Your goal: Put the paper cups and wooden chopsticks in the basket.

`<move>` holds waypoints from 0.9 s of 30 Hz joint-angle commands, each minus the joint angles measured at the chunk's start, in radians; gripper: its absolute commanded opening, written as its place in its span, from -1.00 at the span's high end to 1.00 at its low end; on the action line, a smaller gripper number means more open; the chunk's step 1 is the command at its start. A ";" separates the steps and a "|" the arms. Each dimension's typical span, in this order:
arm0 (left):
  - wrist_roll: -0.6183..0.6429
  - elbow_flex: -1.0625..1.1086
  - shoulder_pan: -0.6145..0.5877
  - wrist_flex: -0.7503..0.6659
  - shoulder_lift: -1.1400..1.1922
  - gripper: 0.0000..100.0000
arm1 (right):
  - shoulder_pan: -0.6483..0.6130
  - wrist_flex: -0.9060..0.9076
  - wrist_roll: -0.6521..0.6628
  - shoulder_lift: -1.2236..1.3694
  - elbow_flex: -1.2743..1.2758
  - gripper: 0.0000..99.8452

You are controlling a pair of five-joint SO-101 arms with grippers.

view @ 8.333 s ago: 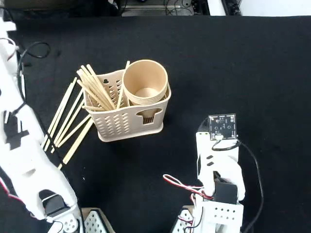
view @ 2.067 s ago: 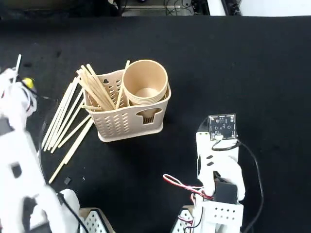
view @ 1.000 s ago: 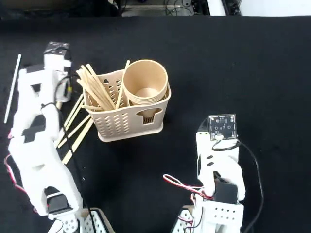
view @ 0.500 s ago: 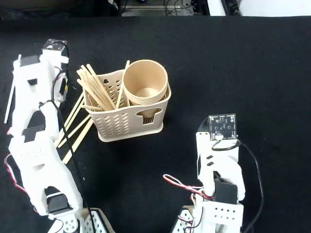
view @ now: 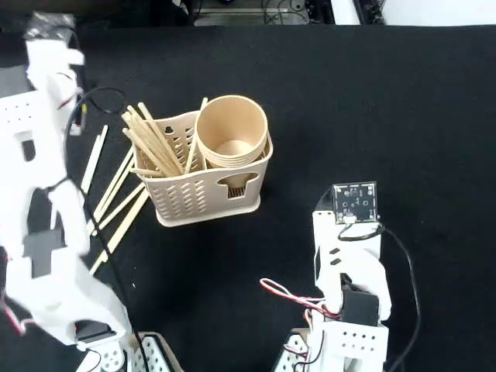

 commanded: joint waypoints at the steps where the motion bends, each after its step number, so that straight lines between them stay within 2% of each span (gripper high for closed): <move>1: 0.089 0.056 -0.001 -0.009 -0.322 0.94 | -0.005 -0.012 0.002 -0.065 -0.004 0.96; 6: 0.175 0.303 -0.001 -0.170 -0.694 0.94 | -0.005 -0.012 0.002 -0.065 -0.004 0.96; 12: 0.261 0.720 0.062 -0.491 -1.232 0.94 | -0.005 -0.011 0.002 -0.065 -0.004 0.96; 17: 0.399 1.093 0.165 -0.939 -1.657 0.94 | -0.005 -0.011 0.002 -0.065 -0.004 0.96; 20: 0.419 1.257 0.216 -1.185 -1.814 0.94 | -0.005 -0.011 0.002 -0.065 -0.004 0.96; 24: 0.434 1.293 0.268 -1.227 -1.846 0.94 | -0.005 -0.011 0.002 -0.065 -0.004 0.96; 27: 0.516 1.296 0.303 -1.208 -1.803 0.94 | -0.005 -0.011 0.002 -0.065 -0.004 0.96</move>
